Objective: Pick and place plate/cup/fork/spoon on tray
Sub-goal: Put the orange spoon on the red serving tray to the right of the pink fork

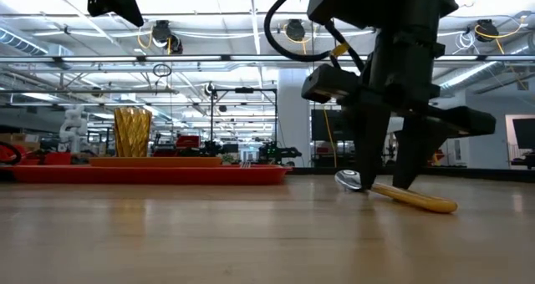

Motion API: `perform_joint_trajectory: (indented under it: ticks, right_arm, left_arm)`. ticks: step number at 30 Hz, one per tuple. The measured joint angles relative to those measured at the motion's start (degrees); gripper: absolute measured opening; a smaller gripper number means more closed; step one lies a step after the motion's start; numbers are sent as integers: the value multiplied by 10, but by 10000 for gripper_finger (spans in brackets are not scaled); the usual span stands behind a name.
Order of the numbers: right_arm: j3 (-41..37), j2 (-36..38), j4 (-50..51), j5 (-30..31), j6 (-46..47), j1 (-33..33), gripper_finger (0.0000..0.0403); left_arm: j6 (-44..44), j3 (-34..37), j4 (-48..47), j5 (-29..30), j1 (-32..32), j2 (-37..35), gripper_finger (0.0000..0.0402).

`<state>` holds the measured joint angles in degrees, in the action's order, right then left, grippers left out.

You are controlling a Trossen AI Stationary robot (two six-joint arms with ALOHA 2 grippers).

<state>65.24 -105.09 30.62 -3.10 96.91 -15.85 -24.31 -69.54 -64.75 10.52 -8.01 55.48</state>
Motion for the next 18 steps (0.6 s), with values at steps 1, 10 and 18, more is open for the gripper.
perform_joint_trajectory:
  ticks: [1, 10, 18]
  right_arm:
    - [0, -3, 0, 0, -2, -1, 145]
    - [-1, -2, 7, -6, -5, 15, 52]
    - [-3, 15, -5, -19, -36, 52, 28]
  left_arm:
    - [0, 0, 0, 0, 0, 0, 5]
    - [-2, 0, -2, 1, 0, 0, 5]
    - [-28, 0, -2, 3, 0, 0, 5]
